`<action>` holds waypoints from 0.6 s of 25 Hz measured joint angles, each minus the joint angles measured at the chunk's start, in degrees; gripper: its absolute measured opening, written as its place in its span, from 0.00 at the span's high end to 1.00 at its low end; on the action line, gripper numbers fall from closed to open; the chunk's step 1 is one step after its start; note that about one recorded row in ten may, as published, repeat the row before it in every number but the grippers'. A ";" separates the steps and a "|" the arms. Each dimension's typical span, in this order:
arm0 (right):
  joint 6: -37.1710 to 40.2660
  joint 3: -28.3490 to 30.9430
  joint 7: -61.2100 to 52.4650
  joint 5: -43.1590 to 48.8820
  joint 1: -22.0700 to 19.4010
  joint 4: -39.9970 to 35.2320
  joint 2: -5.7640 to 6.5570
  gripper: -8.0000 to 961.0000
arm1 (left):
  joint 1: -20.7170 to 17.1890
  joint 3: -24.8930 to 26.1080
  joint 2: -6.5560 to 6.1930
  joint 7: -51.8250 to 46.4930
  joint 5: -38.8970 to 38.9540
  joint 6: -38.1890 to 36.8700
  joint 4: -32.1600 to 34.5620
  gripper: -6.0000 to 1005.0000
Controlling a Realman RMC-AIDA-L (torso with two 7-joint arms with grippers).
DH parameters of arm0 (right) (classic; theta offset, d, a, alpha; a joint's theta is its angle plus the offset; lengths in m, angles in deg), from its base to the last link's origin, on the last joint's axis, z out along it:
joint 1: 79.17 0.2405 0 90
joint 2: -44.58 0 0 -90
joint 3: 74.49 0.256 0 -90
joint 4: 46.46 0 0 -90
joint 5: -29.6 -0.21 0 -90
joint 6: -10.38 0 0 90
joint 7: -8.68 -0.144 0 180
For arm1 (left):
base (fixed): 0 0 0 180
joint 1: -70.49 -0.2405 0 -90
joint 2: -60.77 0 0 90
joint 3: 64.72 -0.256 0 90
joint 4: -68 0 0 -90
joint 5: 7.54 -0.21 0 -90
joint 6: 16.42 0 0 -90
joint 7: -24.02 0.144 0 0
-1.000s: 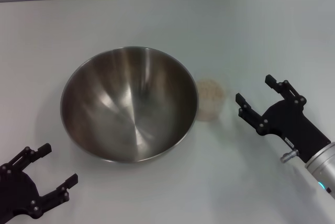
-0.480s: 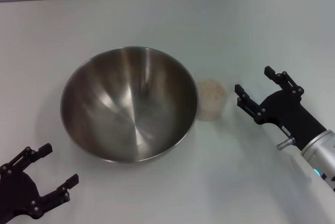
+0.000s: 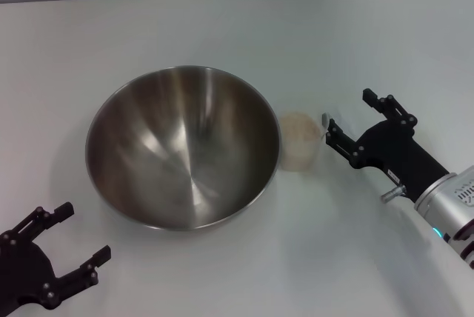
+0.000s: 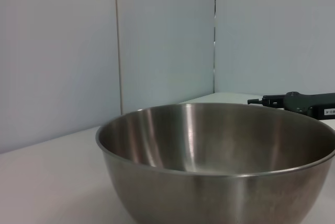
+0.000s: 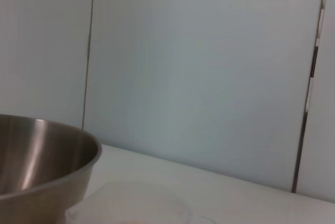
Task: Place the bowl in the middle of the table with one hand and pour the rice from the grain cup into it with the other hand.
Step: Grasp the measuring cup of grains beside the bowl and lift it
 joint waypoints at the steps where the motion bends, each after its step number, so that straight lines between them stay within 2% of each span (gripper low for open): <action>1: -0.03 0.00 0.00 0.00 0.18 0.02 0.00 0.23 | -0.05 0.00 -0.02 -0.01 -0.01 -0.02 -0.02 0.14; 13: -0.31 0.43 0.00 -0.08 0.74 0.47 0.00 0.27 | -0.22 0.00 -0.03 -0.01 -0.78 -0.04 0.06 0.14; 15: -0.31 0.44 0.00 -0.08 0.77 0.51 0.00 0.38 | -0.26 0.00 0.00 -0.01 -0.78 -0.04 0.13 0.14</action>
